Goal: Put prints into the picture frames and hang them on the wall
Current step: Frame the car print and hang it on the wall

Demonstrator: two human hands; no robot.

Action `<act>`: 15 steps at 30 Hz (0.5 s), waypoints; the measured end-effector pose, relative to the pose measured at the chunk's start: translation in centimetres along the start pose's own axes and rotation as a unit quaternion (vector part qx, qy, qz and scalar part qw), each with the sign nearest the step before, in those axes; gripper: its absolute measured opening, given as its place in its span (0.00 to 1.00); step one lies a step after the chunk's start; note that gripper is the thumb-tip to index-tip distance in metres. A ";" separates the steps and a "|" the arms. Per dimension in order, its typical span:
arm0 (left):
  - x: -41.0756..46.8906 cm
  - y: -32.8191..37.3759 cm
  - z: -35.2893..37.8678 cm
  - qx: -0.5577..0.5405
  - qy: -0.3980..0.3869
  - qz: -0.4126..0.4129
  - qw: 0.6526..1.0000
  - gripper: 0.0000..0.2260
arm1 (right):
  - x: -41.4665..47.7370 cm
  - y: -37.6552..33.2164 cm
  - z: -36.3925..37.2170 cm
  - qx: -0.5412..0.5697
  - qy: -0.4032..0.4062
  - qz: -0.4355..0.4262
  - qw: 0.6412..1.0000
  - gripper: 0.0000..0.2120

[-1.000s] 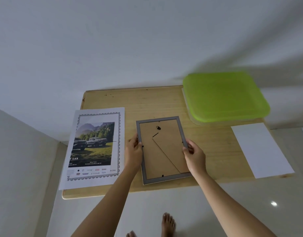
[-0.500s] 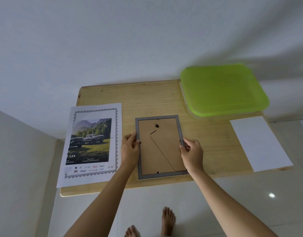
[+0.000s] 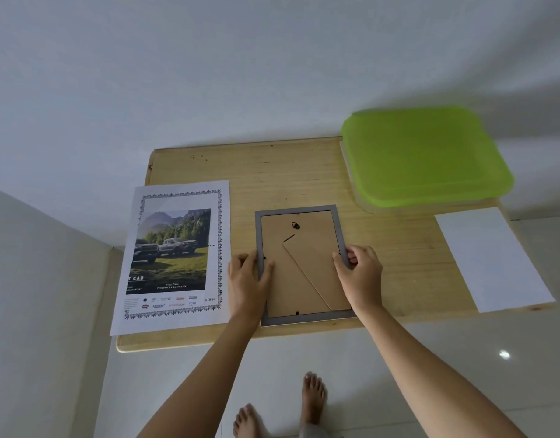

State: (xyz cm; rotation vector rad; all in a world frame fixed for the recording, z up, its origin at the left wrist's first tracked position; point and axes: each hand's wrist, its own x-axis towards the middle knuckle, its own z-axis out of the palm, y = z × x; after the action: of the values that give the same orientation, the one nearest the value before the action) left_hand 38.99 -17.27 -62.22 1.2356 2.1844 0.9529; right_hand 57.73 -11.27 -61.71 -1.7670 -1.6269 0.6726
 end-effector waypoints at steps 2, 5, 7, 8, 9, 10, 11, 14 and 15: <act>0.1 0.0 0.0 0.010 0.011 0.011 1.000 0.17 | 0.1 0.2 0.1 -0.001 0.007 -0.007 1.000 0.10; 0.4 0.0 0.0 0.029 0.026 0.035 0.999 0.12 | 0.3 0.4 0.2 0.002 0.009 -0.019 1.000 0.07; 0.6 -0.1 0.1 0.051 0.028 0.052 0.997 0.09 | 0.4 0.4 0.2 0.007 0.009 -0.020 1.000 0.06; 0.7 -0.1 0.1 0.061 0.030 0.059 0.996 0.08 | 0.4 0.4 0.2 0.012 0.009 -0.019 1.000 0.05; 0.8 -0.1 0.3 0.069 0.032 0.065 0.995 0.07 | 0.4 0.4 0.2 0.018 0.011 -0.016 1.000 0.05; 0.8 -0.1 0.4 0.073 0.035 0.068 0.994 0.06 | 0.4 0.4 0.2 0.024 0.012 -0.013 1.000 0.05; 0.8 -0.1 0.5 0.073 0.039 0.070 0.994 0.05 | 0.4 0.4 0.2 0.030 0.014 -0.008 0.999 0.05; 0.8 -0.1 0.9 0.068 0.051 0.064 0.994 0.05 | 0.5 0.4 0.3 0.050 0.021 0.002 0.999 0.05; 0.8 -0.1 1.0 0.065 0.052 0.061 0.995 0.05 | 0.5 0.3 0.3 0.057 0.024 0.006 0.998 0.05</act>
State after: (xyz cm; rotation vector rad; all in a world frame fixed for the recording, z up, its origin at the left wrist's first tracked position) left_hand 39.17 -16.33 -62.99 1.4225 2.3056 0.9564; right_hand 57.78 -10.74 -62.13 -1.7002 -1.5174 0.7084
